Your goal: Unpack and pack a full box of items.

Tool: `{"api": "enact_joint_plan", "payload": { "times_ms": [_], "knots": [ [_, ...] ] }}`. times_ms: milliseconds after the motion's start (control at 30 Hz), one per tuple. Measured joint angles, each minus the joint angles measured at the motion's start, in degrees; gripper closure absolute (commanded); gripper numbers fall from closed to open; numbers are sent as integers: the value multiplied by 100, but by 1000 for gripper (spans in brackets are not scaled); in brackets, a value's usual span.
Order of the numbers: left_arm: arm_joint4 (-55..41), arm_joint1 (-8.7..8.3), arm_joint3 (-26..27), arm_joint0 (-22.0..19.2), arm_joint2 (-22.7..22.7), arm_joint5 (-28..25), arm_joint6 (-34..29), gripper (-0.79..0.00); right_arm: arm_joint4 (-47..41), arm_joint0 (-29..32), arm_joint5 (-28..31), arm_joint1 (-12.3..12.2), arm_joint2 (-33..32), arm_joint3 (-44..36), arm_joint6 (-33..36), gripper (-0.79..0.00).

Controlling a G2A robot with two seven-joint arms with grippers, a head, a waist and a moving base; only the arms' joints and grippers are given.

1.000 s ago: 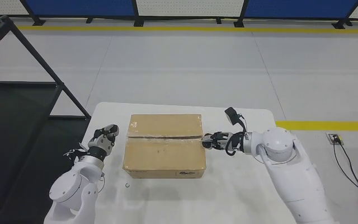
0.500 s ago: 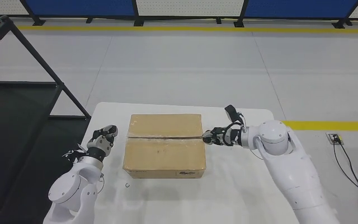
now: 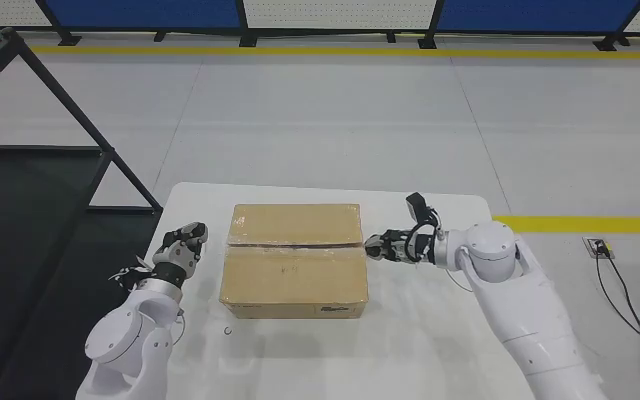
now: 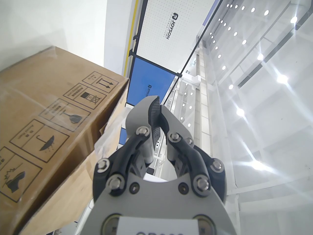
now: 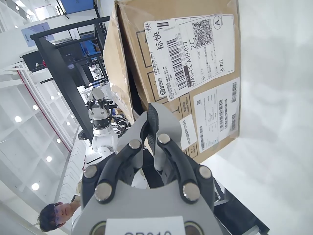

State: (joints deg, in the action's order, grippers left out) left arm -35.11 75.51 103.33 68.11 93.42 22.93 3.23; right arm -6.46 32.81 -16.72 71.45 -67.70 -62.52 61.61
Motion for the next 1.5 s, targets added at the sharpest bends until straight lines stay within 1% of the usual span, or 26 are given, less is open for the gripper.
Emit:
{"api": "enact_joint_plan", "payload": {
  "times_ms": [267,400,467,567,600,667,800,900,1067,1267,1500],
  "knots": [
    [-144,18,-61,4,-13,-190,157,0,-122,-121,135,35,197,252,36,0],
    [-340,36,-22,19,66,-474,252,0,-363,-109,366,30,56,321,-255,0],
    [-454,46,0,27,113,-621,314,0,-545,-4,557,10,-100,215,-440,0],
    [-624,64,33,39,165,-857,409,0,-708,240,825,-33,-316,-163,-687,0],
    [-686,67,45,54,169,-884,403,0,-693,320,835,-46,-345,-338,-747,0],
    [-678,58,56,95,142,-729,299,0,-611,379,740,-55,-311,-567,-804,0],
    [-392,18,4,192,12,-309,-41,0,-486,291,505,-42,-115,-717,-742,0],
    [-243,1,-52,243,-61,-230,-226,0,-452,123,452,-15,51,-581,-637,0],
    [-208,-11,-133,260,-66,-172,-277,0,-436,-192,424,69,418,-341,-484,0],
    [-212,-18,-282,205,-83,-127,-262,0,-525,-648,385,277,999,90,-661,0],
    [-275,-13,-405,200,-150,-144,-242,0,-353,-1305,386,643,1958,639,-629,0]
  ]
}}
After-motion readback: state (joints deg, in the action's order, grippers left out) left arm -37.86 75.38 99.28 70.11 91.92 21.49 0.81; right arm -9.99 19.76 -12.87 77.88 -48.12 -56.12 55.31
